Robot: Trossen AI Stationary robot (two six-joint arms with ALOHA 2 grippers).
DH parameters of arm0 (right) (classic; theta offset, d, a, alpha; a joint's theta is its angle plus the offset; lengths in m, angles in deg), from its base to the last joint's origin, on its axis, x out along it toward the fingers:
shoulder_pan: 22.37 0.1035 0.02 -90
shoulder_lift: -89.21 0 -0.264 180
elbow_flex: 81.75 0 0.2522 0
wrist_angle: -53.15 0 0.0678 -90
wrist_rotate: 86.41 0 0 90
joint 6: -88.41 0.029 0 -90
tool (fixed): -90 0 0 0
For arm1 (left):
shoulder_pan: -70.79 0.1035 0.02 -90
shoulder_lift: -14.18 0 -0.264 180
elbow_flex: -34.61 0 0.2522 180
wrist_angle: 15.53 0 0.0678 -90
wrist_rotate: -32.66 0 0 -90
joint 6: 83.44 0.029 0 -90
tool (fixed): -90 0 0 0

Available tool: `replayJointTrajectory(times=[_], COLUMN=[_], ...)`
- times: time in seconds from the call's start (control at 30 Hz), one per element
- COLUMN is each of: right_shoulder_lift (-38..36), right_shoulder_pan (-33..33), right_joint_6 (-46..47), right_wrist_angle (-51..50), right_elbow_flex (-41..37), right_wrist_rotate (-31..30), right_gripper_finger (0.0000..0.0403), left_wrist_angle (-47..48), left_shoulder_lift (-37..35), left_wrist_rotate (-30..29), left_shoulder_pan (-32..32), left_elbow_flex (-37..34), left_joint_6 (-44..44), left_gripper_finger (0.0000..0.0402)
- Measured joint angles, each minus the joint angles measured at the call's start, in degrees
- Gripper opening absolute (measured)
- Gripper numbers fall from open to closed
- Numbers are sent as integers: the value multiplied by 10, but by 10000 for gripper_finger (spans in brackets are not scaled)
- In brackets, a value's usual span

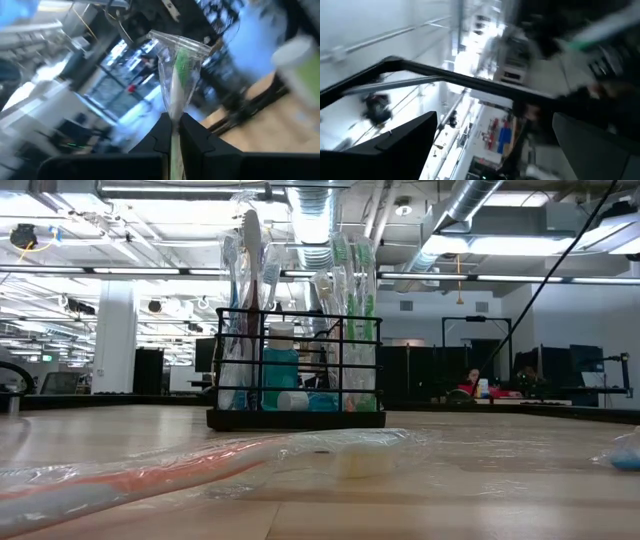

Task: Pick & Place toothbrushing station
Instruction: Put the green toothbrush into the bottom right section of the mesh organizer

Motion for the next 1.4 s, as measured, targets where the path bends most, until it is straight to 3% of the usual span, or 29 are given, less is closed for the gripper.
replayJointTrajectory(times=[0.2, 0.47, 0.87, 0.97, 1.17, 1.4], right_shoulder_lift=[1, 0, 1, 18, 50, 63], right_shoulder_pan=[-6, -52, -85, -85, -85, -85], right_joint_6=[91, 73, -11, -19, -13, -23], right_wrist_angle=[-214, -280, -248, -215, -190, -151], right_elbow_flex=[-1, -1, -1, 1, -1, 0], right_wrist_rotate=[-2, 24, 36, 28, 45, 56], right_gripper_finger=[380, 397, 377, 377, 373, 354], left_wrist_angle=[1, -27, -94, -105, -115, -116], left_shoulder_lift=[81, 160, 176, 176, 184, 184], left_wrist_rotate=[-86, -171, -155, -125, -118, -172], left_shoulder_pan=[-44, -101, -108, -104, -98, -98], left_elbow_flex=[45, 51, 51, 51, 51, 51], left_joint_6=[203, 421, 428, 428, 427, 424], left_gripper_finger=[5, 5, 5, 5, 6, 6])
